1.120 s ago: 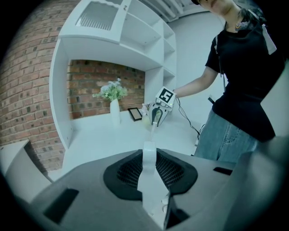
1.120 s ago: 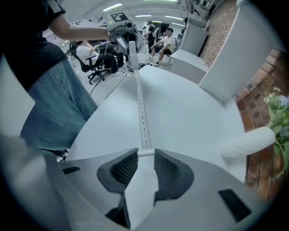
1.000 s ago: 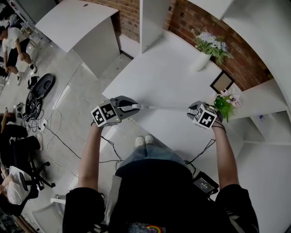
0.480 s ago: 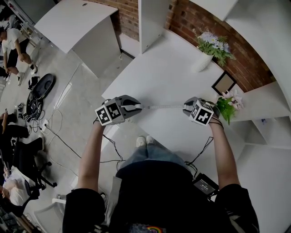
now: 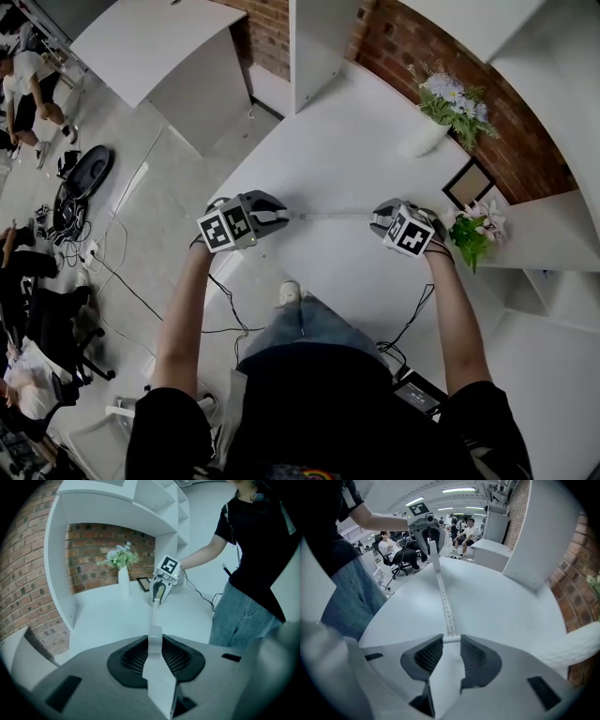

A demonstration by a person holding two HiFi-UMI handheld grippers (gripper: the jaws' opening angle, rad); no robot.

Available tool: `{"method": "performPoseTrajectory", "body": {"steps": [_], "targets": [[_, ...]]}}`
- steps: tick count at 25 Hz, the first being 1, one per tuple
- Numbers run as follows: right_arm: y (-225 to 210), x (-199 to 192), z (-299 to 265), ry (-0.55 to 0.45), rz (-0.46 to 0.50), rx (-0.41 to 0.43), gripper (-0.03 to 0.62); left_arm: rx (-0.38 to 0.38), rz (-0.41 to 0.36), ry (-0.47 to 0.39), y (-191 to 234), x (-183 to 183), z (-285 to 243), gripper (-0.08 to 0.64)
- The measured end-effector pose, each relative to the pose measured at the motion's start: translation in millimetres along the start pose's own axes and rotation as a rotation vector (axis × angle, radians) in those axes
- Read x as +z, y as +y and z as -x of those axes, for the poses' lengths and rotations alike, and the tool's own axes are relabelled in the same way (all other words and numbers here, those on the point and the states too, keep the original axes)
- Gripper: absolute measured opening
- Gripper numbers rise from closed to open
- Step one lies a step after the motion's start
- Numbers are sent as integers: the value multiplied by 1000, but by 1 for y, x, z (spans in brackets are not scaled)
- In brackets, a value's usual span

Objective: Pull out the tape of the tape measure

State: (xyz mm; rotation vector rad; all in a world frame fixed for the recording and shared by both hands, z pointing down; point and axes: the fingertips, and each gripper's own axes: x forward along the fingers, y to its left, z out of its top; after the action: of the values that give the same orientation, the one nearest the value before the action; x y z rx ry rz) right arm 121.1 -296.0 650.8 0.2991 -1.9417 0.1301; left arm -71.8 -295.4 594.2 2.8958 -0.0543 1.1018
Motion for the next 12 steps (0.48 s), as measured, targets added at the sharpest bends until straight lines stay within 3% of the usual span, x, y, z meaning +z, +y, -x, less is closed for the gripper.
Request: {"method": "performPoseTrajectory", "body": {"steps": [5,12], "targets": [[-21,5,-14,-5,-31,-15,112,10,-57,62,23,-3,-6,89],[-38,2,-35,27,-35,-16,114,-24,-37,122,43,-14,-20,89]]}}
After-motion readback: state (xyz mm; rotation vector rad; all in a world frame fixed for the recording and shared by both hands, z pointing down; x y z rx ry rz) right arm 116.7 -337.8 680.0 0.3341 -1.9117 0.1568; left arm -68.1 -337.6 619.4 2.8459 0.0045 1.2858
